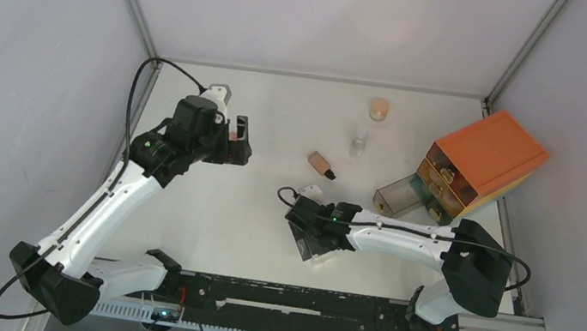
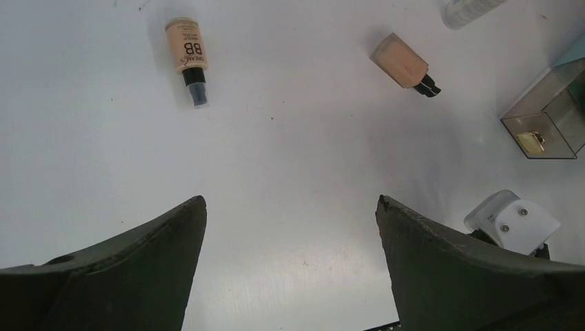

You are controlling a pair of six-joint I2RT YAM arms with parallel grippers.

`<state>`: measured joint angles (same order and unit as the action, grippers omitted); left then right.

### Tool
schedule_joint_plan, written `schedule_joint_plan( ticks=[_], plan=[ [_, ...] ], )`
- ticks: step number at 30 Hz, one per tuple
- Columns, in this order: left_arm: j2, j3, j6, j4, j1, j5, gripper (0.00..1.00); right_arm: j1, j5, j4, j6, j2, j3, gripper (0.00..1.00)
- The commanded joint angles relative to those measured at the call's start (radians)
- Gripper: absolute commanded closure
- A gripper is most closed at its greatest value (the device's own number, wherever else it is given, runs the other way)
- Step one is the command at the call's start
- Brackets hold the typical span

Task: Organize the makeup
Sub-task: Pick up the makeup from the center of the board, then place the makeup in the drawer.

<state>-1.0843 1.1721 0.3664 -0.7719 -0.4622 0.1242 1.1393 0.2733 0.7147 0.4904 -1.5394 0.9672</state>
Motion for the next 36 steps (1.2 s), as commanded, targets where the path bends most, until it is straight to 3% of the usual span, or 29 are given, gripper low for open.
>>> schedule_joint_plan(
  ticks=[1,7,10,15,21,25,29,36],
  plan=[
    [0.000,-0.016,0.010,0.049,0.005,-0.020,0.05,0.003,0.014,-0.037,0.037,0.004,-0.008,0.25],
    [-0.013,-0.007,0.009,0.055,0.004,-0.019,0.05,-0.044,0.011,-0.039,0.012,0.029,-0.009,0.46],
    [-0.014,0.000,0.005,0.054,0.005,-0.011,0.05,-0.110,0.030,-0.028,-0.026,0.121,-0.007,0.50],
    [-0.019,0.015,-0.001,0.050,0.007,-0.008,0.05,-0.291,0.088,0.045,-0.131,0.261,0.038,0.50],
    [-0.025,0.020,-0.001,0.055,0.009,-0.012,0.05,-0.623,0.175,0.088,-0.163,0.372,0.112,0.53],
    [-0.033,0.034,-0.003,0.054,0.009,-0.017,0.04,-0.765,0.158,0.029,-0.110,0.368,0.117,0.52],
    [-0.033,0.044,-0.008,0.044,0.011,-0.010,0.05,-0.859,0.133,0.052,0.059,0.295,0.137,0.57],
    [-0.028,0.040,-0.011,0.036,0.014,0.007,0.05,-0.889,0.137,0.004,0.284,0.267,0.090,0.56]
  ],
)
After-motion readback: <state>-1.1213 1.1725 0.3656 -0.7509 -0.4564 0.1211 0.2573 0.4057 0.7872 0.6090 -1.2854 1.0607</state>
